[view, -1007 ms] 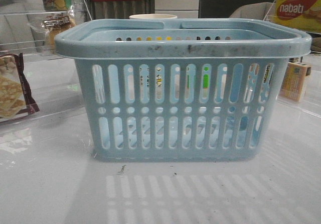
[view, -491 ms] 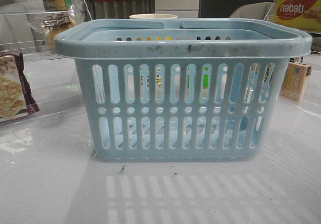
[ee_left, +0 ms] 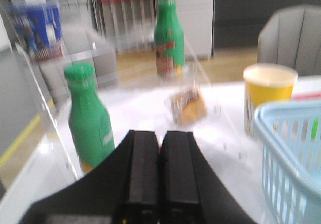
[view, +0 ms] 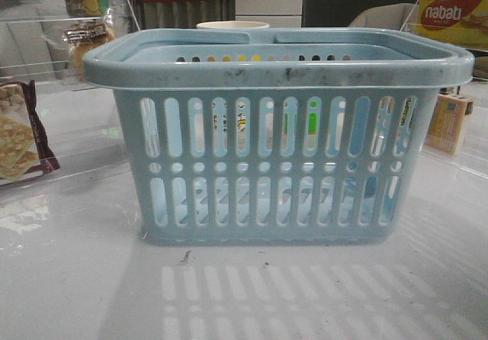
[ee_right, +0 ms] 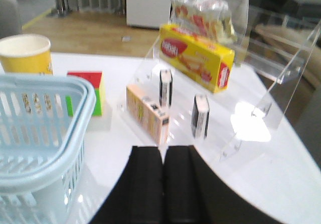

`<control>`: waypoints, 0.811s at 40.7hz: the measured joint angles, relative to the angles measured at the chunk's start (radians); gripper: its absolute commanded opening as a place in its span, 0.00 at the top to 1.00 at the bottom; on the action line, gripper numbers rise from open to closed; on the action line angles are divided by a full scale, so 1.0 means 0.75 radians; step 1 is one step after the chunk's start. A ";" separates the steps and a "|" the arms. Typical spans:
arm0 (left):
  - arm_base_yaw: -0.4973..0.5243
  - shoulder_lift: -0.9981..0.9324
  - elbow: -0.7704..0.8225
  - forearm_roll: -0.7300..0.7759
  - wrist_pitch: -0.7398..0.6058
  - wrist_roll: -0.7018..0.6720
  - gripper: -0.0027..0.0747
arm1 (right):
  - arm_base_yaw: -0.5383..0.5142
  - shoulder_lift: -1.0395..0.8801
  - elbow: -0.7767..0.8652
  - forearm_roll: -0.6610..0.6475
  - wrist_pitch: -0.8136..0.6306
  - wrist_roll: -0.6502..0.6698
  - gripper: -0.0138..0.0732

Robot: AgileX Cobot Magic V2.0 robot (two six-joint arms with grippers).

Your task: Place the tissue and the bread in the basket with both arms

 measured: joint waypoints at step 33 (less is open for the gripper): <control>0.000 0.580 0.005 -0.014 0.154 0.000 0.29 | 0.000 0.482 0.025 0.000 0.115 0.000 0.18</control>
